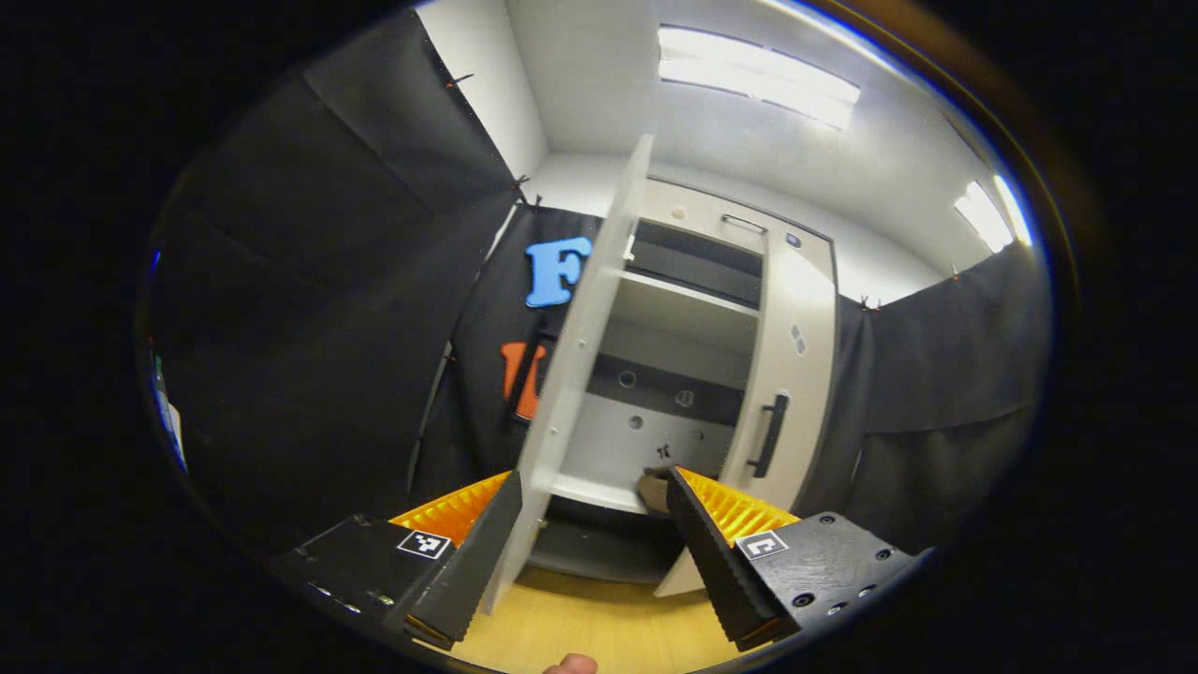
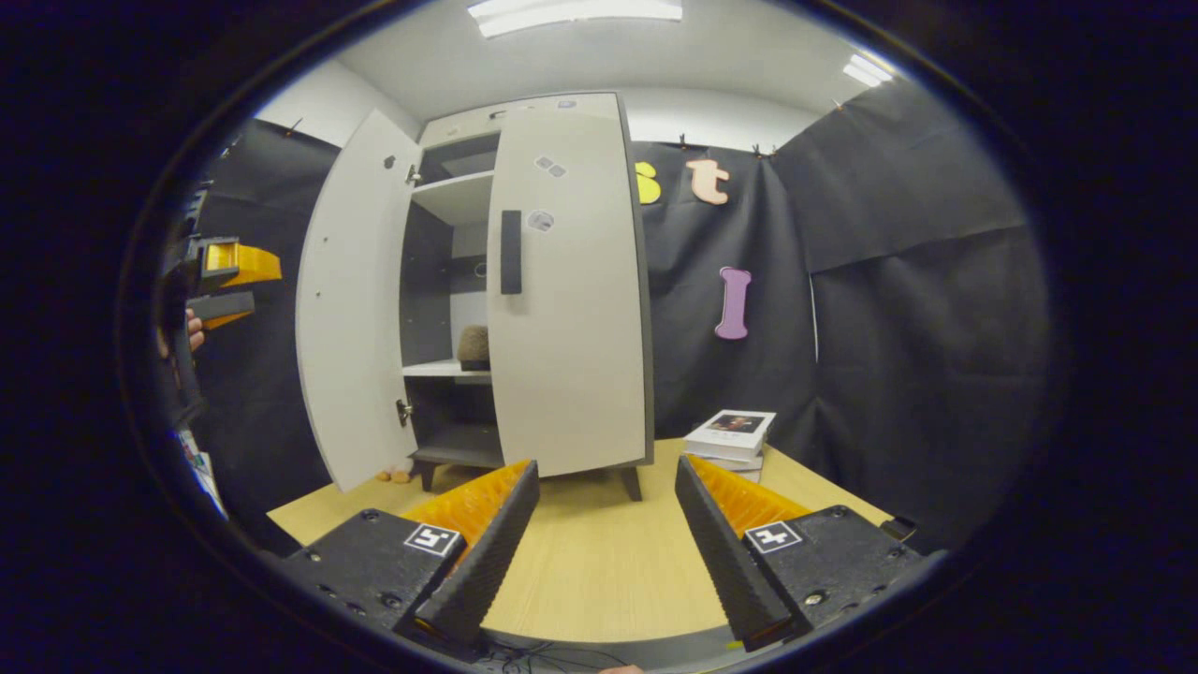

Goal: Grab one shoe with the right hand and put it into the shoe cabinet, grab the other shoe with the left hand and put it into the shoe cabinet; then close the right door with the right hand and the left door with the left hand.

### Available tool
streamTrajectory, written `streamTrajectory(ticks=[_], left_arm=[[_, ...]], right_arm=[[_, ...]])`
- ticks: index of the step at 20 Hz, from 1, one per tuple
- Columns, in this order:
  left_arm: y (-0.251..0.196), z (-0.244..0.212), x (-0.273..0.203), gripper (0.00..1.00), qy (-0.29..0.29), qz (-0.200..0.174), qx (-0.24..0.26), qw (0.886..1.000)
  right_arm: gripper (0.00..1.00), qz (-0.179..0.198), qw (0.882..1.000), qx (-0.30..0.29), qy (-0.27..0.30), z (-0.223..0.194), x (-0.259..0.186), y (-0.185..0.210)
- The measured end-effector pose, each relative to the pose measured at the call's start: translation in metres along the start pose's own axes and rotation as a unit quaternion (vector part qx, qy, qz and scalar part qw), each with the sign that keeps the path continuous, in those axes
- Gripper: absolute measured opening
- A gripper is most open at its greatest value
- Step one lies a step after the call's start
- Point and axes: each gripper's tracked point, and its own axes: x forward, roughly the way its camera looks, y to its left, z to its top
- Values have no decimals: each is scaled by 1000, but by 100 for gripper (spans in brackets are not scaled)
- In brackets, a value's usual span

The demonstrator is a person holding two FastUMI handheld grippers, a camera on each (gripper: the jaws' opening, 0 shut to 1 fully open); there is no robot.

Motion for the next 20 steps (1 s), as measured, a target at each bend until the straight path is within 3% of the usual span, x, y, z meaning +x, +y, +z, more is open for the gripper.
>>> streamTrajectory(ticks=[3, 4, 7, 14, 15, 18, 19, 20], left_arm=[[57, 22, 40, 95, -19, 54, -7, 998], [75, 22, 53, 99, -18, 68, -11, 997], [108, 25, 88, 95, -15, 105, -23, 994], [121, -3, 142, 95, 20, 103, -32, 994], [119, -6, 145, 99, 23, 103, -29, 994], [119, -3, 147, 94, 16, 101, -18, 995], [116, -3, 148, 99, 15, 94, -18, 995], [115, -3, 149, 89, 18, 88, -24, 996]], right_arm=[[96, -2, 1000, 5, -6, 6, 0, -1], [96, -3, 1000, 6, -7, 7, 1, 0], [96, -6, 1000, 4, -10, 11, 5, -1], [95, -21, 1000, 1, -7, 14, 9, -11], [96, -24, 1000, 0, -7, 14, 9, -13], [95, -25, 1000, -5, -1, 11, 11, -12], [96, -26, 1000, -7, -1, 11, 12, -12], [95, -25, 1000, -8, 0, 10, 14, -11]])
